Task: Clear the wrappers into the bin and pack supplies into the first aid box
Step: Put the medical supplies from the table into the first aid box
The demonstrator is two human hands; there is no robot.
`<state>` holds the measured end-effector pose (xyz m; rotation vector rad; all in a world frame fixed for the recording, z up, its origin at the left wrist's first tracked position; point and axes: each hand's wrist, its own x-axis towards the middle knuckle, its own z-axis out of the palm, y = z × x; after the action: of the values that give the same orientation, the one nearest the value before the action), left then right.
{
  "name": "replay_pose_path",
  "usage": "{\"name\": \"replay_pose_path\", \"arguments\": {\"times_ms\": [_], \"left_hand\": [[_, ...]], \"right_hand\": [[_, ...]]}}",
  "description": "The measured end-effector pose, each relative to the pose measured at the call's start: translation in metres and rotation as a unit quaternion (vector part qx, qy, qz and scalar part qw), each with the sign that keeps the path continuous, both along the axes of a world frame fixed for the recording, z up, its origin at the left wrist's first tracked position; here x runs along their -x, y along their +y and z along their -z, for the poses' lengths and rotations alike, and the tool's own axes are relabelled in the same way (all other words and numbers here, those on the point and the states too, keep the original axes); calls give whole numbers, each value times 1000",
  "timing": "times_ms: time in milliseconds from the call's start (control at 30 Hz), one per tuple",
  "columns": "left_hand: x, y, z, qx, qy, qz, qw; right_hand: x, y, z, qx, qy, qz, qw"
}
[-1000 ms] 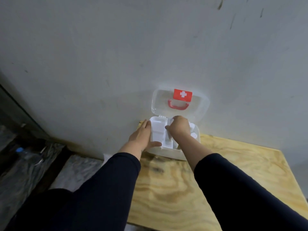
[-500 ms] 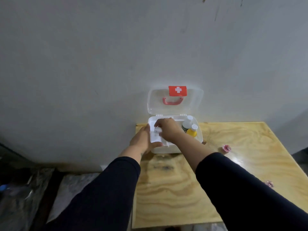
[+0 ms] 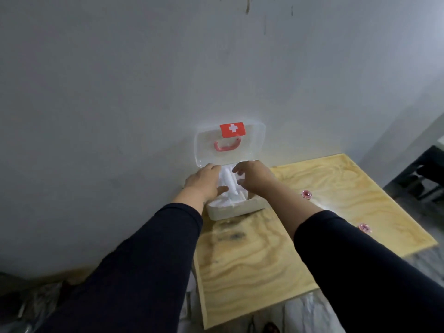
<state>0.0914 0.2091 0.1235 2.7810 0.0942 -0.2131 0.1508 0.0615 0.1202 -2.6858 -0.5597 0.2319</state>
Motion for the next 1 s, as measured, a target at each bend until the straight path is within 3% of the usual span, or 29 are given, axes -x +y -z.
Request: {"name": "replay_pose_path", "arguments": {"times_ms": [367,700,1000], "left_hand": [[-46,-140,-2,22,59,166,984],[-68,-230,63,13,145,186,972],[-76,-248,95,28,169,131,977]], "right_hand": [[-3,-165,-4,61,49,180,981],[-3,-299,69,95,117,266,952],[-19,-313,121,74,109,226,965]]}}
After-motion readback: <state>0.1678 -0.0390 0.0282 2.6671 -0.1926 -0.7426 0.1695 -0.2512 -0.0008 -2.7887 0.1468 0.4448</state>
